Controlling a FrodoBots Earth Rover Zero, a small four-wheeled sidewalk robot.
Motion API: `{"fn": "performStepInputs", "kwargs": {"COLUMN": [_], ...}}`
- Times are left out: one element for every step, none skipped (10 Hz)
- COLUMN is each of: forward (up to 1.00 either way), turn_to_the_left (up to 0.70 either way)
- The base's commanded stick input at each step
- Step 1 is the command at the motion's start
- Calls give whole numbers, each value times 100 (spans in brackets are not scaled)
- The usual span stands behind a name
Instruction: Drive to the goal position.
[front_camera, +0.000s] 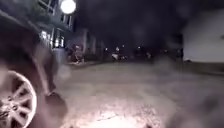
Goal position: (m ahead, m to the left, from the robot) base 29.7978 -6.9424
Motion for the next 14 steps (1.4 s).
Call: {"fn": "performStepInputs", "kwargs": {"forward": [70, 70, 70, 70, 70, 70, 70, 70, 70, 70, 70, 70, 70, 70], "turn_to_the_left": [0, 0, 0, 0, 0, 0, 0, 1, 2, 2, 2, 2, 2, 2]}}
